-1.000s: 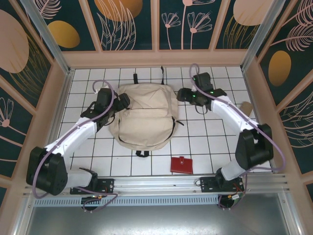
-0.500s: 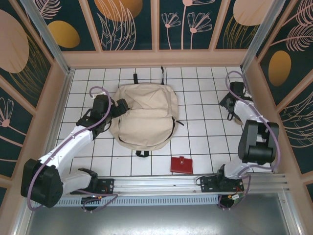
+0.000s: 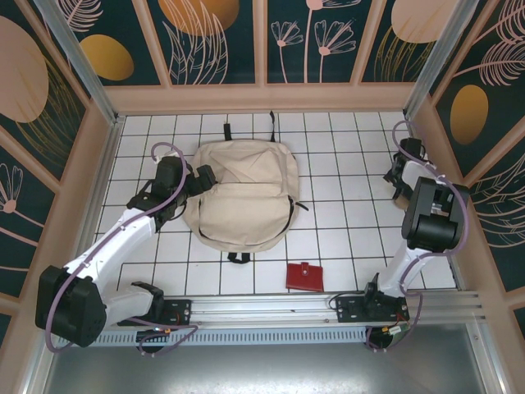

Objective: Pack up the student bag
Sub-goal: Pick up the glasses case from the middle-right of the table.

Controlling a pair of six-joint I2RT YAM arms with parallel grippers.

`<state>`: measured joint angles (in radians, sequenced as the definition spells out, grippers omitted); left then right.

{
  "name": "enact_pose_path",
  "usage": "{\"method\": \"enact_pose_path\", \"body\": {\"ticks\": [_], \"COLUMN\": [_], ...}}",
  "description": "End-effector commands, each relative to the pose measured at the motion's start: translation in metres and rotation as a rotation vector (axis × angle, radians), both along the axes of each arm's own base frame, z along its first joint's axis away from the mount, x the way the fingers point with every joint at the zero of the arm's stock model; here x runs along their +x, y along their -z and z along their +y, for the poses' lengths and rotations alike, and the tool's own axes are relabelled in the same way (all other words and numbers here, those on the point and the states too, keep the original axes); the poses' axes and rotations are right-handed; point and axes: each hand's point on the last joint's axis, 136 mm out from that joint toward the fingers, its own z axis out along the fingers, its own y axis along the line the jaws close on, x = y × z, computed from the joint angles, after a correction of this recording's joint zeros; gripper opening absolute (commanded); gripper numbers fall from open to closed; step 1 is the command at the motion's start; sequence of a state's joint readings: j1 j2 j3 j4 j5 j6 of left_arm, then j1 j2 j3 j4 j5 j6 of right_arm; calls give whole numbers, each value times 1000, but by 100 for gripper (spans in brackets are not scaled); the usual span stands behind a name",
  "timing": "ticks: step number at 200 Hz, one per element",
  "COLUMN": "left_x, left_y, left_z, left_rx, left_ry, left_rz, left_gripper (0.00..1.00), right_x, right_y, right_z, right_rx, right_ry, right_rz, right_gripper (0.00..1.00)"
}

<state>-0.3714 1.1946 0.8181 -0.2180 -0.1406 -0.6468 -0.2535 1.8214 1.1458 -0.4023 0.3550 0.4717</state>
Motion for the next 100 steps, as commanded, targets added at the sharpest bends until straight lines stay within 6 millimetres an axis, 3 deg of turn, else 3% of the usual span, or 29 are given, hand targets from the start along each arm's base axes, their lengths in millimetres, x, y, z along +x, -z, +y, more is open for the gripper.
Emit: {"method": "enact_pose_path", "body": {"ticks": [1,59,100], "left_x": [5,8,7], "left_y": [-6,-11,-9], "left_z": [-2,-3,-2], "left_rx": [-2,5,14], "left_ry": [9,10,7], "left_rz": [-1,-4,2], "left_gripper": [99,98,99], "right_x": [13,10,7], "right_y": [9,26,27], "right_z": [8,7,4], "right_rx": [68,100,92], "right_ry": [-72,-79,-58], "right_rz": [0,38,50], "right_gripper": [94,79,69]}}
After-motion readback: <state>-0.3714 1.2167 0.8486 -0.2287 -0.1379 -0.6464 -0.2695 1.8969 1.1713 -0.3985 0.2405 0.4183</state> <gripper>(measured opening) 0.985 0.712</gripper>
